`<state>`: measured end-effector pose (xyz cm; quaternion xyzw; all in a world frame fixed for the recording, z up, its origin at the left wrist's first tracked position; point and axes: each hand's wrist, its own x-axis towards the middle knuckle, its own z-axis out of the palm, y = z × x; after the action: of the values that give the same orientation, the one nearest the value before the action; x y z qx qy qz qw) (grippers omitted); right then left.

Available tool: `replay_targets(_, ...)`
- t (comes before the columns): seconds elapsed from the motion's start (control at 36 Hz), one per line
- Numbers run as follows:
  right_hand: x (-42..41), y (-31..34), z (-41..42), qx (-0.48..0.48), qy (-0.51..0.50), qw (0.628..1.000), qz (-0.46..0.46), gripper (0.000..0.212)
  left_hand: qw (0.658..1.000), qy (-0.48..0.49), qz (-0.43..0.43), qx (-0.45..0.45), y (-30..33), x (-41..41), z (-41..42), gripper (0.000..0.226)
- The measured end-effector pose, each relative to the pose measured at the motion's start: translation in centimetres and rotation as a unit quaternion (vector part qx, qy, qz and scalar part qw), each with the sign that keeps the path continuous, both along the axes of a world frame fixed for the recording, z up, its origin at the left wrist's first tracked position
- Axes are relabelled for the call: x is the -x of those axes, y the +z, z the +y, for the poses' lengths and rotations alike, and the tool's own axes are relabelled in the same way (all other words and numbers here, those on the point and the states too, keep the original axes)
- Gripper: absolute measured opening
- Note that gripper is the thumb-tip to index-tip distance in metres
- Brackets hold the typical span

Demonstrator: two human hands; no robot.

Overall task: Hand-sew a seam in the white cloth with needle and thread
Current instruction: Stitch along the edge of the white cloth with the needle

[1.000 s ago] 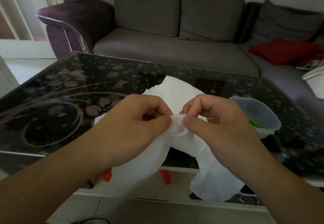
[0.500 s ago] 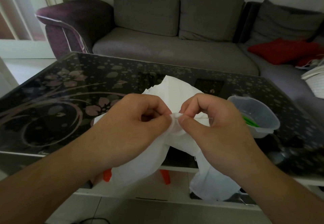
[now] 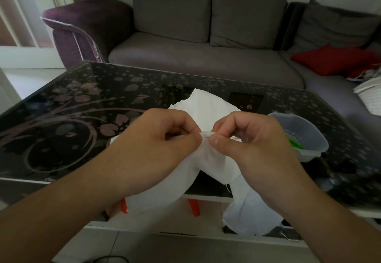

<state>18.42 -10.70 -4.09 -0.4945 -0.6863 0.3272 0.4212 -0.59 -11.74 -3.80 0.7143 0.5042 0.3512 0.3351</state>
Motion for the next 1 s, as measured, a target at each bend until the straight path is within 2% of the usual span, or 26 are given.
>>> replay_targets(0.5,0.7,-0.5,-0.3,-0.050,-0.016,0.997,-0.048,0.014,1.000,-0.020,0.001,-0.009,0.0,0.2,0.0,0.013)
replay_targets(0.64,0.4,-0.5,-0.2,-0.015,-0.009,1.000,0.009,0.019,1.000,-0.007,-0.010,-0.021,0.0,0.1,-0.1,0.013)
replay_targets(0.81,-0.1,0.1,0.0,0.059,0.023,0.993,0.103,0.011,1.000,0.009,0.006,-0.024,0.0,0.0,0.0,0.018)
replay_targets(1.0,-0.3,0.0,0.3,0.082,0.049,0.986,0.135,0.008,0.999,0.004,0.033,-0.020,0.1,0.2,-0.1,0.014)
